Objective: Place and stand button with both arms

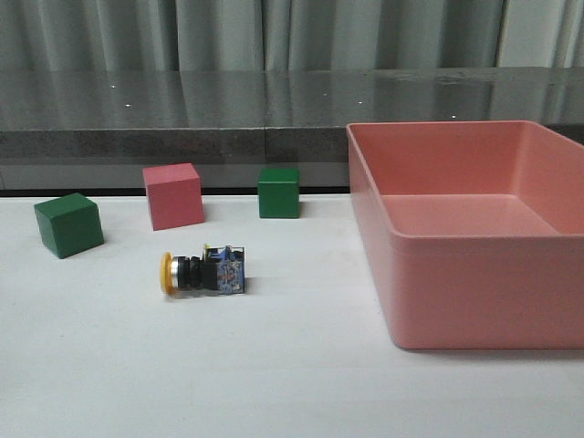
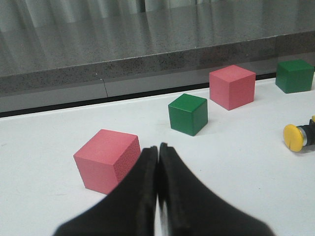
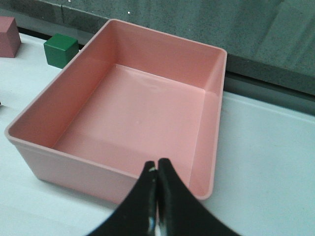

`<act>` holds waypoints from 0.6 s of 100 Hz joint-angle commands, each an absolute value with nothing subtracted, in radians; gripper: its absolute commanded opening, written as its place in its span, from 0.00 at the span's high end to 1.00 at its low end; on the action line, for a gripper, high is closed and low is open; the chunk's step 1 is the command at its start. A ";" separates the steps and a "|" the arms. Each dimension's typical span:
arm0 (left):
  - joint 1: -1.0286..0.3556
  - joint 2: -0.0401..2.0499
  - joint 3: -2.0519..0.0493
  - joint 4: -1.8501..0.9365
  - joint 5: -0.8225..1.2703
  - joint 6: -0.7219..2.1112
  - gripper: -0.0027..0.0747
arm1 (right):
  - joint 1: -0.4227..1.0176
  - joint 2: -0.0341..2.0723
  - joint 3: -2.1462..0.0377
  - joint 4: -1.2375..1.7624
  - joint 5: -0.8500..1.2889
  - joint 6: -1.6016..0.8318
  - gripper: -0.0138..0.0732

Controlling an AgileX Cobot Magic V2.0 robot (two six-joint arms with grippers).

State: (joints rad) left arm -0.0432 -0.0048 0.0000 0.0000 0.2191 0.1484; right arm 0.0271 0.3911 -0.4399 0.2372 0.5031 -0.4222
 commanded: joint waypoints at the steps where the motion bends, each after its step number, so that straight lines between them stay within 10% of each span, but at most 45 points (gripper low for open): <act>1: -0.042 -0.035 0.046 -0.013 0.143 0.140 0.99 | 0.025 0.325 -0.432 0.249 0.453 -0.421 0.93; 60: -0.042 -0.035 0.046 -0.013 0.114 0.140 0.99 | 0.025 0.261 -0.413 0.249 0.477 -0.421 0.93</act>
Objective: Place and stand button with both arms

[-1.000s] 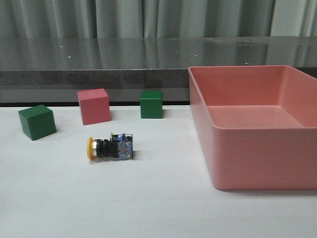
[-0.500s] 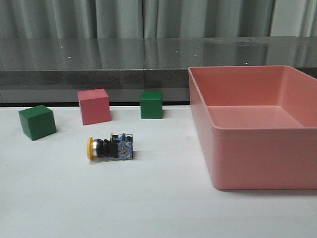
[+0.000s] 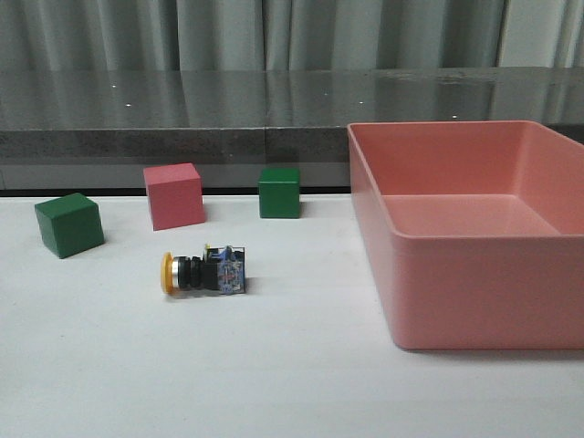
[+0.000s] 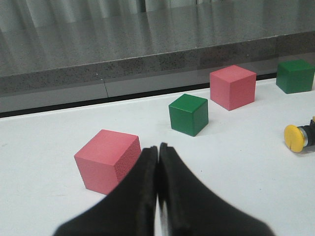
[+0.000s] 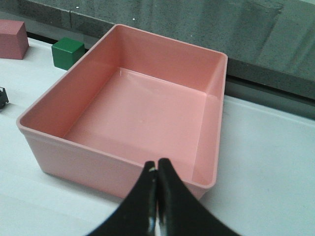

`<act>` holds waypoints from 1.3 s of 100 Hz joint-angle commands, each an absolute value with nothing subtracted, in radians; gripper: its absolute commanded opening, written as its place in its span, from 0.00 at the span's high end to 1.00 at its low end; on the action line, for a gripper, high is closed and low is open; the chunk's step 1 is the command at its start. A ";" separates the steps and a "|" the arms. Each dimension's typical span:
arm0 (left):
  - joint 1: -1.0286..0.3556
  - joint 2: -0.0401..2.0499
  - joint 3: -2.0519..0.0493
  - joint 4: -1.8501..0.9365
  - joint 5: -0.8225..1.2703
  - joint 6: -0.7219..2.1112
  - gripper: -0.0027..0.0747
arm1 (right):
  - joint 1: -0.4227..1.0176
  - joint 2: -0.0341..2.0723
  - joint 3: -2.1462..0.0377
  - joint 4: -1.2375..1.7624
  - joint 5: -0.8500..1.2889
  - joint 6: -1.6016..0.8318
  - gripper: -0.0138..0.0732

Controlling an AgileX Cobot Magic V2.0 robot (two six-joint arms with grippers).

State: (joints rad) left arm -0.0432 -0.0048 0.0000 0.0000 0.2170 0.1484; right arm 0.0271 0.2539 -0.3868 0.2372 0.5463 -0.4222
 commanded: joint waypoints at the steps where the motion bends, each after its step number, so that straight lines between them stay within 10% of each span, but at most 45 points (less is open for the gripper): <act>1: -0.042 -0.035 0.046 -0.013 0.108 0.140 0.99 | 0.025 0.261 -0.413 0.249 0.477 -0.421 0.93; 70: -0.042 0.026 -0.137 -0.350 0.164 0.140 0.99 | 0.025 0.261 -0.413 0.250 0.504 -0.421 0.93; 130: -0.042 0.921 -0.768 -0.498 0.631 0.631 0.99 | 0.025 0.261 -0.413 0.250 0.513 -0.421 0.93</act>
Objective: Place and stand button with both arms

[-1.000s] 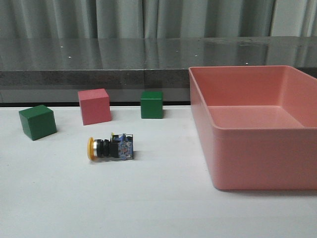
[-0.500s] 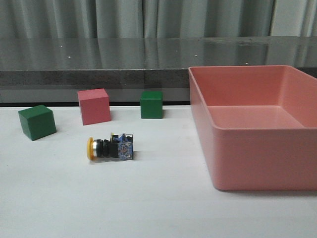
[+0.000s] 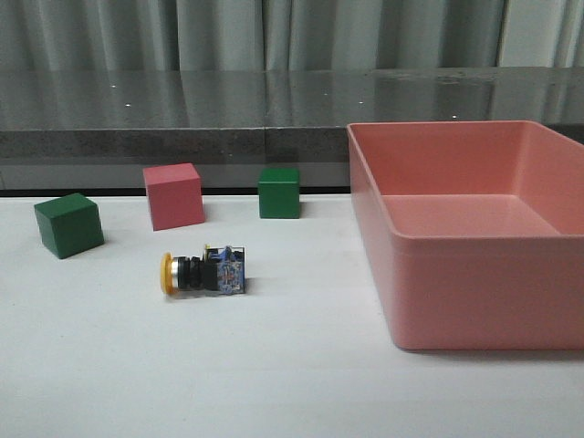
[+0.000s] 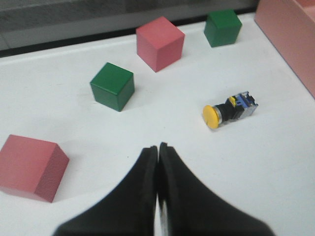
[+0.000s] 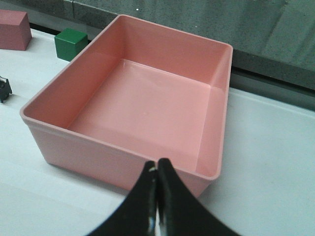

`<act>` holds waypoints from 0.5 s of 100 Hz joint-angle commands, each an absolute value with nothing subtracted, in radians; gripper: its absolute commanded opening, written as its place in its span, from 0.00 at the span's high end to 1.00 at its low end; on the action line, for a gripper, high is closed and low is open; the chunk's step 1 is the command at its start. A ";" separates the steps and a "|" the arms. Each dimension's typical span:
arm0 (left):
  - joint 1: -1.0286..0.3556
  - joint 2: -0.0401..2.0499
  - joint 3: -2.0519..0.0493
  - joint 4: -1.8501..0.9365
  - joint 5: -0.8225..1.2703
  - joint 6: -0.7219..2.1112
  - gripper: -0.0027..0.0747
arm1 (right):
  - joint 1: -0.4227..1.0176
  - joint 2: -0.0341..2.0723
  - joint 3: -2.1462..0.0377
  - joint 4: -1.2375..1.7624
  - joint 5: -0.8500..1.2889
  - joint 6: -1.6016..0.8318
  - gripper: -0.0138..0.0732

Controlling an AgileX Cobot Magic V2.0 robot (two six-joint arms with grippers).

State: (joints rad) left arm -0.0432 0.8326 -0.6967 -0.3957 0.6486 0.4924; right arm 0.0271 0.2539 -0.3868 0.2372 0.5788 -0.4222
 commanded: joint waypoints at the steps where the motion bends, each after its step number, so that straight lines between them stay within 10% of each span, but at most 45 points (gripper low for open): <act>1: -0.042 0.929 -0.774 -0.513 0.635 0.641 0.99 | 0.025 0.261 -0.413 0.250 0.513 -0.421 0.93; 18: -0.042 1.084 -0.831 -0.682 0.729 0.848 0.78 | 0.025 0.261 -0.413 0.250 0.516 -0.421 0.93; 37: -0.042 1.161 -0.844 -0.835 0.763 0.952 0.18 | 0.025 0.261 -0.413 0.250 0.516 -0.421 0.93; 50: -0.042 1.190 -0.844 -0.978 0.763 0.952 0.12 | 0.025 0.261 -0.413 0.250 0.516 -0.421 0.93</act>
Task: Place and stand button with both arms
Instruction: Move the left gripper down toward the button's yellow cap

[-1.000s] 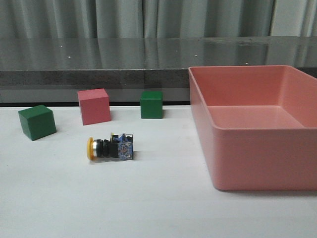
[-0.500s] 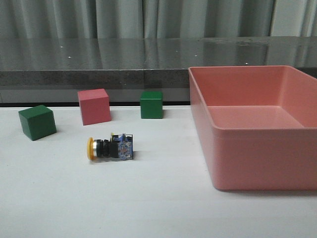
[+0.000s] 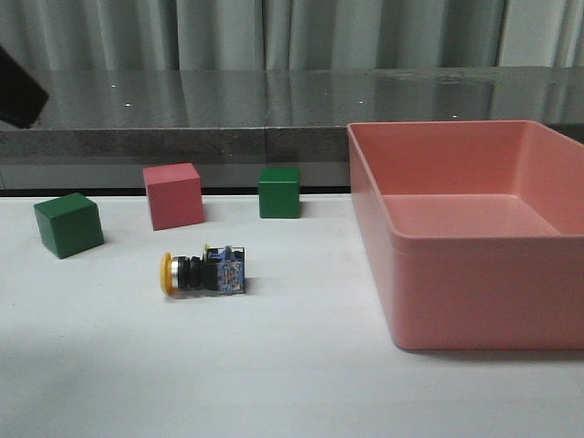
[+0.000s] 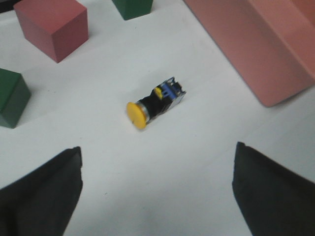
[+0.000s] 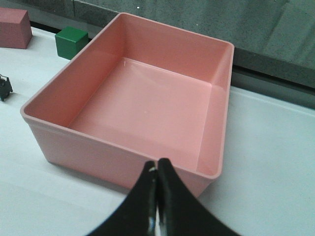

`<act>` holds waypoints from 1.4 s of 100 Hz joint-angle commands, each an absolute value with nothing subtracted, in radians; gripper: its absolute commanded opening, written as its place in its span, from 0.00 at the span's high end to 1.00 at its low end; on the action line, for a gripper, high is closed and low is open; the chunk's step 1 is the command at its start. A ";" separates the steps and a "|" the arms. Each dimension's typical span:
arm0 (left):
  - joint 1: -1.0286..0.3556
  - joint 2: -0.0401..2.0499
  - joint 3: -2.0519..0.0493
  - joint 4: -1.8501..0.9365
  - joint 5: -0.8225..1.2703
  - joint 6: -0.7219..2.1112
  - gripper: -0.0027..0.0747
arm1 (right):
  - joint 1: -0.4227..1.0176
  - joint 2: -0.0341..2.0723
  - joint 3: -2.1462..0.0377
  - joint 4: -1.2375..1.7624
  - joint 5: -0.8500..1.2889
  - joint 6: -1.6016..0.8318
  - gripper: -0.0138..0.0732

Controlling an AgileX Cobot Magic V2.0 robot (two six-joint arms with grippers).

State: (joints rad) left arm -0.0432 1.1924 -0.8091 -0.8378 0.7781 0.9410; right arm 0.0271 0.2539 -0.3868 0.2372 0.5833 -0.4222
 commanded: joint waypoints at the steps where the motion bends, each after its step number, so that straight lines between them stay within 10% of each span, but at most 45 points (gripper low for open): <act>1: -0.042 1.193 -0.844 -0.982 0.761 0.952 0.12 | 0.025 0.261 -0.413 0.250 0.516 -0.421 0.93; 46: -0.055 1.420 -0.847 -1.477 0.985 1.993 0.19 | 0.025 0.261 -0.413 0.250 0.515 -0.421 0.93; 140: -0.049 1.895 -1.055 -1.460 1.111 2.380 0.19 | 0.025 0.261 -0.413 0.250 0.511 -0.421 0.93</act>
State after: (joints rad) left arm -0.0491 1.9343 -1.0318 -1.4050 1.0557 2.3734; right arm 0.0271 0.2539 -0.3868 0.2372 0.5833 -0.4222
